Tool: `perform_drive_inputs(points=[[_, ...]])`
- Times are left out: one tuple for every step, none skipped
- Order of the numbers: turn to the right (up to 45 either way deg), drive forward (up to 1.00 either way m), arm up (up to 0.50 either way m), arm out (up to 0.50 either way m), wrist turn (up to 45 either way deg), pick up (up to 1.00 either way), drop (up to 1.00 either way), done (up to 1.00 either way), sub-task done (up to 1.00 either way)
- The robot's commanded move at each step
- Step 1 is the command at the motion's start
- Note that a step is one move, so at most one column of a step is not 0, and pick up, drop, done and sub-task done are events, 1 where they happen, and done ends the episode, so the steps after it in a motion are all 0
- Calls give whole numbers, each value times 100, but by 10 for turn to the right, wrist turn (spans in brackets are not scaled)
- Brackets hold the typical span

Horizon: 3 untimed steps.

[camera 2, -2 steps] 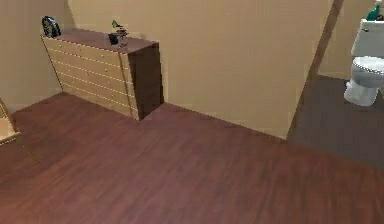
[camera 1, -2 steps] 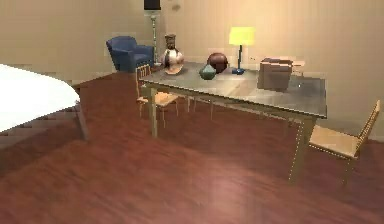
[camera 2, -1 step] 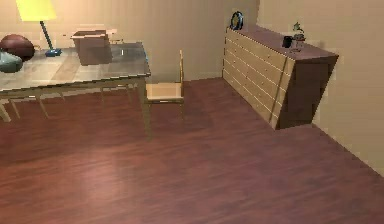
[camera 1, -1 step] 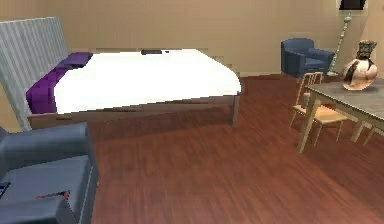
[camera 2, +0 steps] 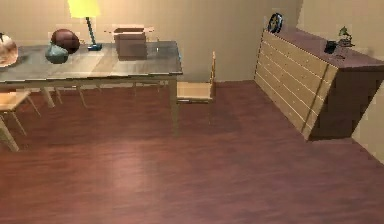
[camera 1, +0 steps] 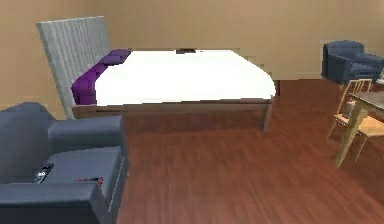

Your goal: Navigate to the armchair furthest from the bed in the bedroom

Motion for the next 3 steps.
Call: perform_drive_inputs(points=[[0, 100, 0, 0, 0, 0, 0, 0, 0], [0, 55, 0, 0, 0, 0, 0, 0, 0], [450, 0, 0, 0, 0, 0, 0, 0, 0]])
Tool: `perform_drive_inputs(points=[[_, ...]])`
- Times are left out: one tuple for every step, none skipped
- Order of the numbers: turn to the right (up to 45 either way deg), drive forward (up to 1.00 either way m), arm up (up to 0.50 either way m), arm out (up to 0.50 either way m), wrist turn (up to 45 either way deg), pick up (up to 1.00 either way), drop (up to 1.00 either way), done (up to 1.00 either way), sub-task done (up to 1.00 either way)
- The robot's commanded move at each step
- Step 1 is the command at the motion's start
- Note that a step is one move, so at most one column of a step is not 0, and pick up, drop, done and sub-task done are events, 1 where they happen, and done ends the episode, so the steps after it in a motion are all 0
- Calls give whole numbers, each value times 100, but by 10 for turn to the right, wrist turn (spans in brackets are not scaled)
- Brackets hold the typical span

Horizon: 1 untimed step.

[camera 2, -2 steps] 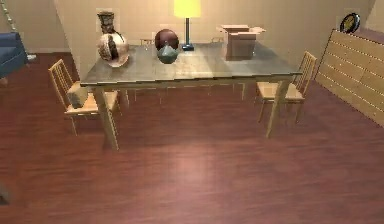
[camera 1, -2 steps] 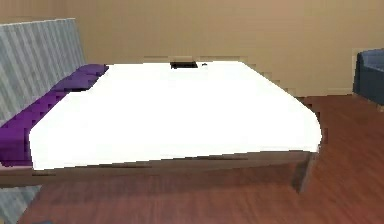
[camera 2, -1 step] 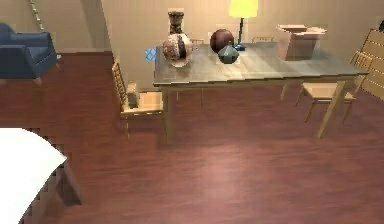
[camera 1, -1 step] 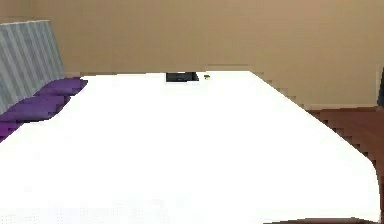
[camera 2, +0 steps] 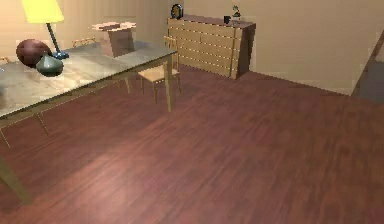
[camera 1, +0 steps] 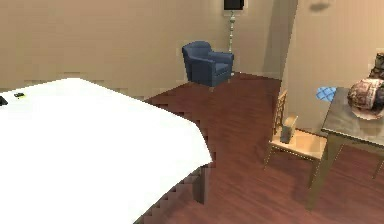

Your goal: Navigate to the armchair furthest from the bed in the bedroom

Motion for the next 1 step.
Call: perform_drive_inputs(points=[[150, 0, 0, 0, 0, 0, 0, 0, 0]])
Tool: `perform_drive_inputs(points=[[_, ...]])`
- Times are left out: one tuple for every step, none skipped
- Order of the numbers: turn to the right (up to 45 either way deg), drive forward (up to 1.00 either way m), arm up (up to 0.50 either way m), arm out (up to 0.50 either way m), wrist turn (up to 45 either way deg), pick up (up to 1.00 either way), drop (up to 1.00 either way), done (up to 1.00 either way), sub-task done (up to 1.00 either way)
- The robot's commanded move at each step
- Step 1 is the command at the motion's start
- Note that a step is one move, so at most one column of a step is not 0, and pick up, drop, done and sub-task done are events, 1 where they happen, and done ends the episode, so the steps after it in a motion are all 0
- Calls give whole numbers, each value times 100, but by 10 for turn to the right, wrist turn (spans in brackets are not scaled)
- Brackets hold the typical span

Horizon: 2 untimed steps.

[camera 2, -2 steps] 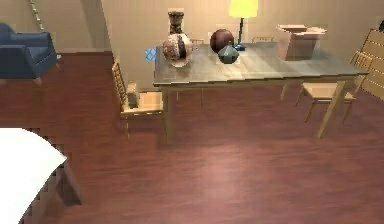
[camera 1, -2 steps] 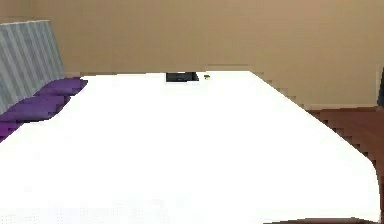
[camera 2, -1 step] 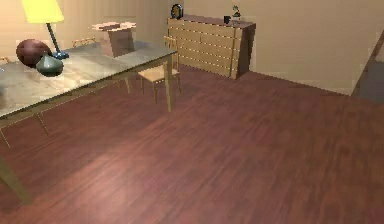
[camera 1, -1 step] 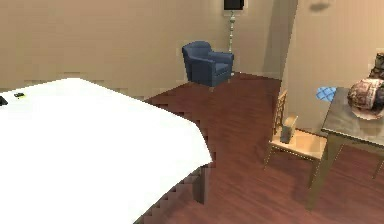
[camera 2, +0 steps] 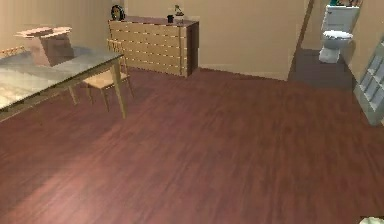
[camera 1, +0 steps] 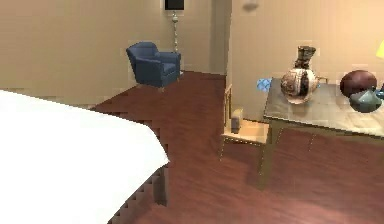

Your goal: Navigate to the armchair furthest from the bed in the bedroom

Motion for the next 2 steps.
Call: perform_drive_inputs(points=[[0, 100, 0, 0, 0, 0, 0, 0, 0], [90, 0, 0, 0, 0, 0, 0, 0, 0]])
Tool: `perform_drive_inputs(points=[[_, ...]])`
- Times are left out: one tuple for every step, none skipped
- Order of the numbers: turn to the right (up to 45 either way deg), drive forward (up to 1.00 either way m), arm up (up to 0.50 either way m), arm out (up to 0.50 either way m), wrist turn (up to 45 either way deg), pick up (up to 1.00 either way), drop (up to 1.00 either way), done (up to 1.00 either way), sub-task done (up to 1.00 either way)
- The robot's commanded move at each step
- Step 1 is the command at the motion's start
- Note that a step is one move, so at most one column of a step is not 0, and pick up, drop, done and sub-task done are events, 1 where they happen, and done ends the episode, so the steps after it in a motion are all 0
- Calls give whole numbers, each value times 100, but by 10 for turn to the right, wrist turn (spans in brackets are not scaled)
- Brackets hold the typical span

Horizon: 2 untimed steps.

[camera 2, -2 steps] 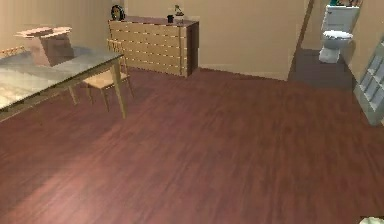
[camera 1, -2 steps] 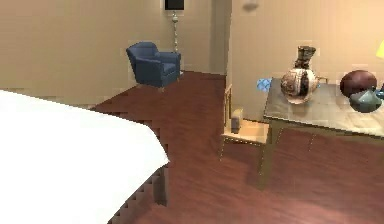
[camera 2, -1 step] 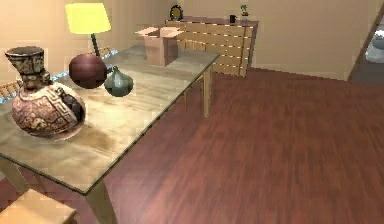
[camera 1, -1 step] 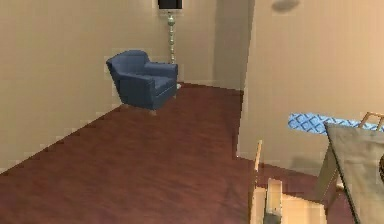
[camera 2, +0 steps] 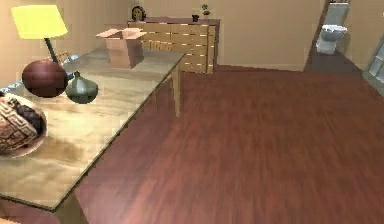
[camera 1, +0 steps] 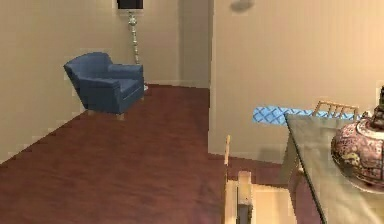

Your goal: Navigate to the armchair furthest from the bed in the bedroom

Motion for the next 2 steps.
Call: perform_drive_inputs(points=[[0, 25, 0, 0, 0, 0, 0, 0, 0], [-270, 0, 0, 0, 0, 0, 0, 0, 0]])
